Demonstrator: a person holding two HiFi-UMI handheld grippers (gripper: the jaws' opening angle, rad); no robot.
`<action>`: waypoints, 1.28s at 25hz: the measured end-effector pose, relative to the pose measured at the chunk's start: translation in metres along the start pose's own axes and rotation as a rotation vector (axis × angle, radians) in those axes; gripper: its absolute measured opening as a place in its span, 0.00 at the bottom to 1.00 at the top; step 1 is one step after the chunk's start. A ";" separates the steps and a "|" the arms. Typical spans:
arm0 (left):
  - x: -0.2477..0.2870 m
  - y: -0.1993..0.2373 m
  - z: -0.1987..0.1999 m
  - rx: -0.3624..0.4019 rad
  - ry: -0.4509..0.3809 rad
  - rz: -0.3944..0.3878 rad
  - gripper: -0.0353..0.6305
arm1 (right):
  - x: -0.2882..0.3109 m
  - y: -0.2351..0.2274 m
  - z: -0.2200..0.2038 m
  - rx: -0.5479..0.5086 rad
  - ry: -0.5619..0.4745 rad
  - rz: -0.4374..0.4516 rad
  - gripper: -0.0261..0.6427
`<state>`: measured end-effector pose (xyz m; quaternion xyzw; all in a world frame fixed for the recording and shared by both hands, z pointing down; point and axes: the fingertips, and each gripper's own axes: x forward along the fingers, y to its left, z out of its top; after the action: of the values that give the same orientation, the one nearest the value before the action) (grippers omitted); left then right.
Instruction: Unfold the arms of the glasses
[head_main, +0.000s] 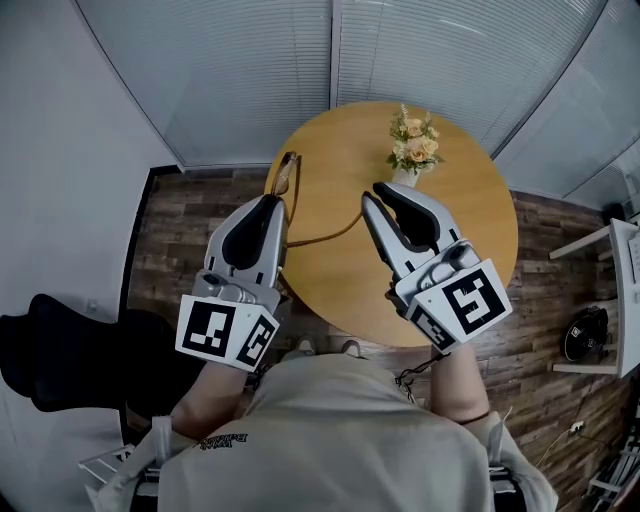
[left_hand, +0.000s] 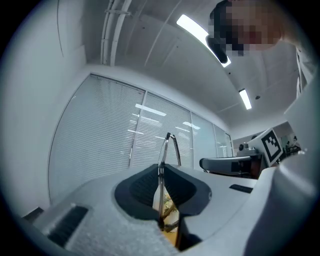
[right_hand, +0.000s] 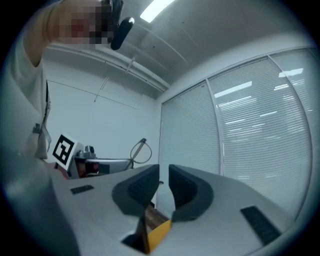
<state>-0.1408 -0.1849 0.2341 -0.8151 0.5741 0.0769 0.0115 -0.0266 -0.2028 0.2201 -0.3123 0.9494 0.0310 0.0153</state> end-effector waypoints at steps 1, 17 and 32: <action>0.000 0.004 0.001 0.000 -0.003 0.013 0.13 | -0.002 0.000 -0.008 0.005 0.018 0.005 0.11; 0.003 0.001 -0.011 0.003 0.020 0.007 0.13 | -0.031 0.031 -0.090 0.110 0.198 0.114 0.11; 0.008 -0.058 -0.018 0.184 0.076 -0.114 0.12 | -0.014 0.049 -0.021 -0.072 0.053 0.246 0.16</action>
<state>-0.0817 -0.1747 0.2464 -0.8442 0.5315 -0.0079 0.0691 -0.0443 -0.1563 0.2439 -0.1943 0.9789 0.0584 -0.0250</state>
